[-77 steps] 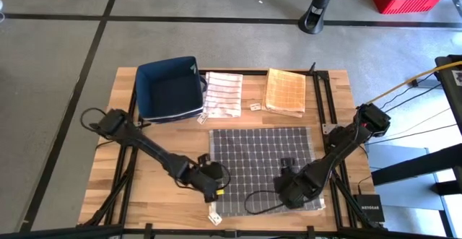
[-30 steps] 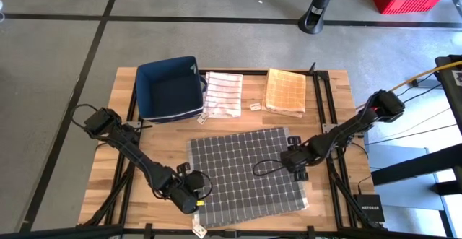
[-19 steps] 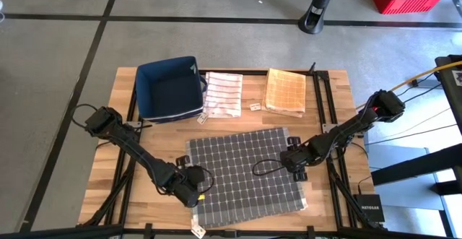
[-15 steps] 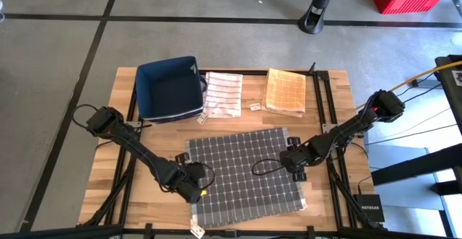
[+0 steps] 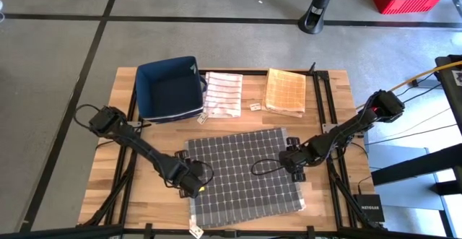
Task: Fold towel
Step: Fold the gray towel
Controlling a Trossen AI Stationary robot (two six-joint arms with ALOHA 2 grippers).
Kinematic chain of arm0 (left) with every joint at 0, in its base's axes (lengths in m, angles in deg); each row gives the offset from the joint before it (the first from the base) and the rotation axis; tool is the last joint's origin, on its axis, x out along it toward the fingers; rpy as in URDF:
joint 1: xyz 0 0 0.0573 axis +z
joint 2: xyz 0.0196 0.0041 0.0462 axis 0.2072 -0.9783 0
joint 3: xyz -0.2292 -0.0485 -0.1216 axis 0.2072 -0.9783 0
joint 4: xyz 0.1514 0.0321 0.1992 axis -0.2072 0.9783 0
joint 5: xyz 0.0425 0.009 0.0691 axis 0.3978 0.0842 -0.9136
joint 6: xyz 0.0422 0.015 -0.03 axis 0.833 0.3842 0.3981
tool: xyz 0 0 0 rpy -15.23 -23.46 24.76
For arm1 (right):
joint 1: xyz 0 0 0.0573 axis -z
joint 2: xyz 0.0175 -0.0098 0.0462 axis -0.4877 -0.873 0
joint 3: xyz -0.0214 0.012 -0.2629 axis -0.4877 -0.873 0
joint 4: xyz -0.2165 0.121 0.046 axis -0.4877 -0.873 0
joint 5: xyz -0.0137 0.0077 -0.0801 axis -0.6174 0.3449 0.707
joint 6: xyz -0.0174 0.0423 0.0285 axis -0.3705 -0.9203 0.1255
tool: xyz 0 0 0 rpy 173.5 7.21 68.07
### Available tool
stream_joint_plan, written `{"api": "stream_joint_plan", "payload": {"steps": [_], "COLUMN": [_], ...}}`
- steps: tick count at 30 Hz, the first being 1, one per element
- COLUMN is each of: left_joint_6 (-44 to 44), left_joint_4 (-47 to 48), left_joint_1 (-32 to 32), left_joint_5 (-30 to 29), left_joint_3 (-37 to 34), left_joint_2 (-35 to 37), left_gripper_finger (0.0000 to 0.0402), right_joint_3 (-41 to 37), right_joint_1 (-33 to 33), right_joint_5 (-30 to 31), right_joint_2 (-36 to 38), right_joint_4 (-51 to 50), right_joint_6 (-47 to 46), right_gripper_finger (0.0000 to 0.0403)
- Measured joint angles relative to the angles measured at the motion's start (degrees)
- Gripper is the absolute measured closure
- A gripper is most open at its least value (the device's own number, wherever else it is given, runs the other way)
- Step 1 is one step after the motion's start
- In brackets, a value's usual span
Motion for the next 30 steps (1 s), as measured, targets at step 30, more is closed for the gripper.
{"api": "stream_joint_plan", "payload": {"steps": [30], "left_joint_6": [5.02], "left_joint_4": [-3.42], "left_joint_1": [2.54], "left_joint_5": [6.53], "left_joint_3": [-2.44], "left_joint_2": [-0.76], "left_gripper_finger": [0.0192], "right_joint_3": [0.0], "right_joint_1": [0.02], "right_joint_5": [-0.41], "right_joint_2": [-0.02], "right_joint_4": [0.07], "right_joint_6": [0.22], "right_gripper_finger": [0.0197]}}
